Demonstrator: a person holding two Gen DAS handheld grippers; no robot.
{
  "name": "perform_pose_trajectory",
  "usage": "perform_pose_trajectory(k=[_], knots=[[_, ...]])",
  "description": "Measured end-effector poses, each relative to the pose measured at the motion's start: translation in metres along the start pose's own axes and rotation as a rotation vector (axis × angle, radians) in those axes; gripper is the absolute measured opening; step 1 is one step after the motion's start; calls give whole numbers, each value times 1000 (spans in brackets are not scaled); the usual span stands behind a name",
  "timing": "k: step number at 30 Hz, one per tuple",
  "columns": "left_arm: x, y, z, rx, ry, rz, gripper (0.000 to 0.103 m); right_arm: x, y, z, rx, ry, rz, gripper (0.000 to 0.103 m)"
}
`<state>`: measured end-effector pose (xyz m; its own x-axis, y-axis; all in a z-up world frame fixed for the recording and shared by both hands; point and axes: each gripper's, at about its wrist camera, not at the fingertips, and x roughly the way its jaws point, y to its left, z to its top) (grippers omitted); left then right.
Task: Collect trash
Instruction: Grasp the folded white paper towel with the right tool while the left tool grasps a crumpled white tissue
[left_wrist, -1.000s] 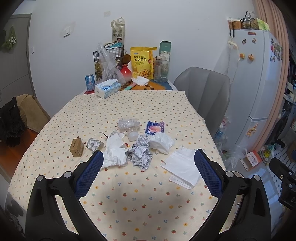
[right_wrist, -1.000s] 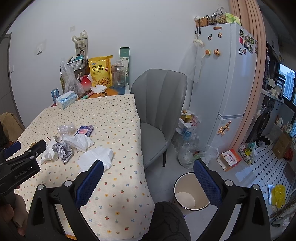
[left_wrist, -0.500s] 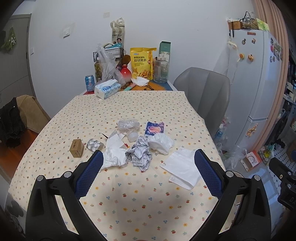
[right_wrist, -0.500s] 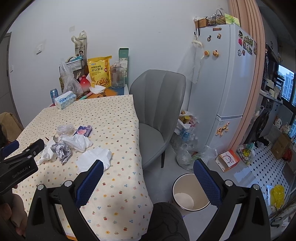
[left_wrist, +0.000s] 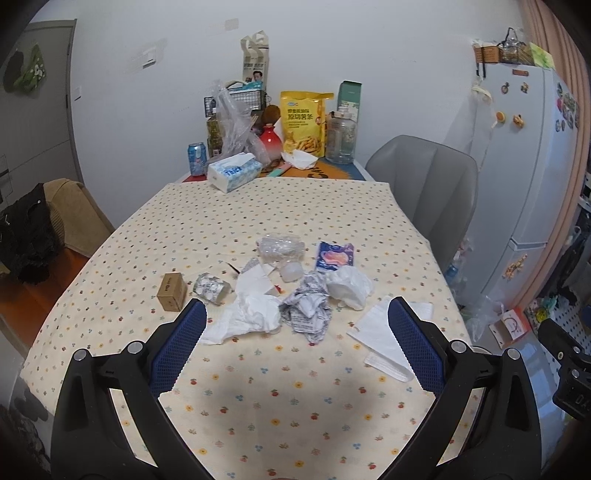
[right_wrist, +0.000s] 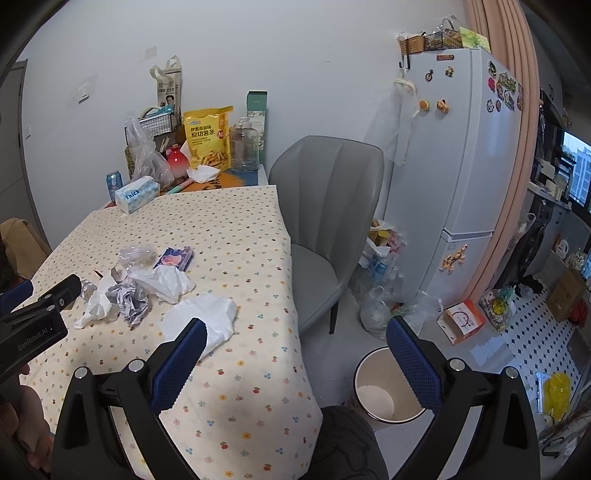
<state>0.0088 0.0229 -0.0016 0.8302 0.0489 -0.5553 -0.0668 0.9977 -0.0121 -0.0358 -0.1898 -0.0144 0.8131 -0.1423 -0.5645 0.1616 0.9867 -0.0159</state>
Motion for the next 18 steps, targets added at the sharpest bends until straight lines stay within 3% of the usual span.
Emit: perform_pose_trajectory(k=[5,18], knots=[[4,17,0,-21,2,35,98,6,16,1,-16,-10,28,95],[30,63,-18,-103,61,65,96,42,52,-9,-31,85,98,95]])
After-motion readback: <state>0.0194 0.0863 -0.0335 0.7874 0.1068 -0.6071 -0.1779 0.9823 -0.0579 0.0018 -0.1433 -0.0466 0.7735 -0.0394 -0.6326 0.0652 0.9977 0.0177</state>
